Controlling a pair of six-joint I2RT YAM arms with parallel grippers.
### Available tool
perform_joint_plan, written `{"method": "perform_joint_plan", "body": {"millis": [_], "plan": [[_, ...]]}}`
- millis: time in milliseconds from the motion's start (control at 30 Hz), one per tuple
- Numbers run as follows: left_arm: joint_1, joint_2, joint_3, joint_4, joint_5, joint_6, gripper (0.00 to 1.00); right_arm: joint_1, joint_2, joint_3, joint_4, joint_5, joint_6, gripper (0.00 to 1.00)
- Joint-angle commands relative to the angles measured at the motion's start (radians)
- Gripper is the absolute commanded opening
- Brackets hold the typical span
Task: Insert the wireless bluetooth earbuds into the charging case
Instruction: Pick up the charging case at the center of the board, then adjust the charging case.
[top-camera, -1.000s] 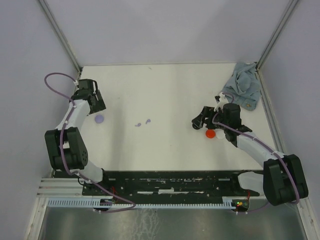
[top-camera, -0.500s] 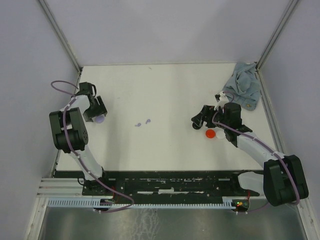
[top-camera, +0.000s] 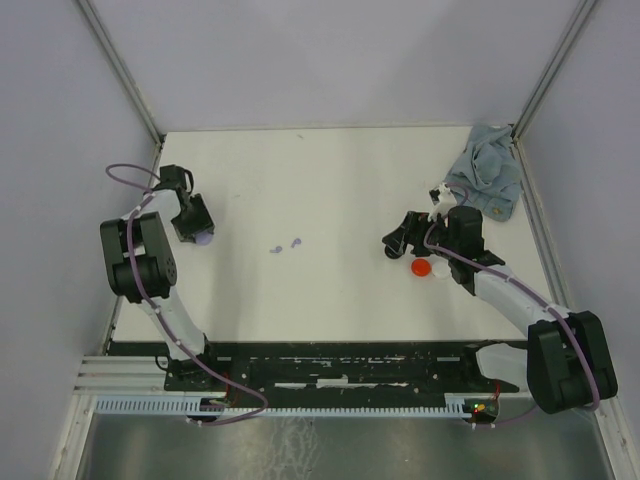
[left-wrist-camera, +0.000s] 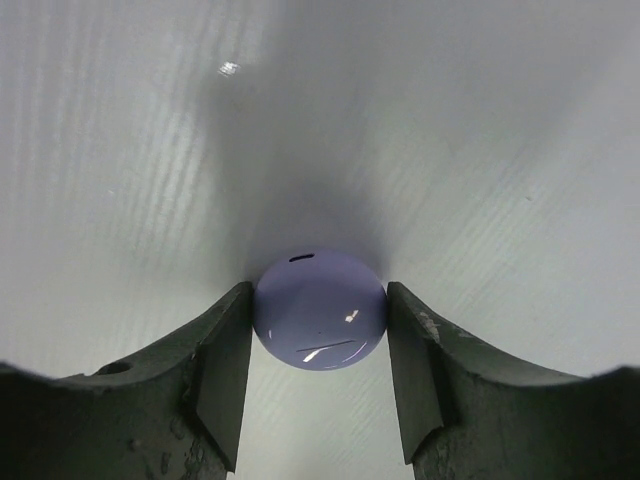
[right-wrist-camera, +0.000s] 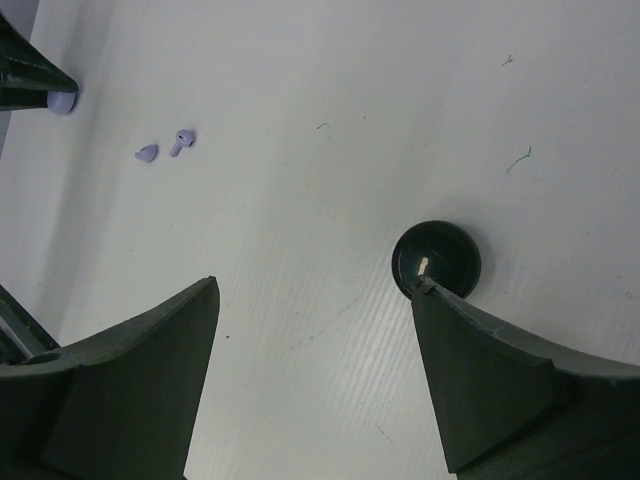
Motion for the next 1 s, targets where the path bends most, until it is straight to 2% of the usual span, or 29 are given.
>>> {"method": "perform_joint_plan", "body": {"millis": [0,233,433,700,967], "plan": [[-0.030,-0.123,-0.032,0.015,0.149,-0.066,0.49,0.001,-0.044,0.000,0.039,-0.030,-0.002,0.86],[-0.111,-0.398,-0.234,0.134,0.310,-0.232,0.49,0.028,-0.092,0.004,0.041,-0.064,-0.005,0.84],[-0.252,-0.628,-0.421,0.313,0.331,-0.464,0.50,0.072,-0.168,-0.012,0.049,-0.076,-0.024,0.82],[-0.474,-0.827,-0.565,0.532,0.212,-0.763,0.50,0.211,-0.260,-0.041,0.099,0.032,-0.009,0.81],[-0.658,-0.862,-0.676,0.791,0.114,-1.004,0.49,0.357,-0.269,-0.101,0.295,0.169,0.044,0.78]]}}
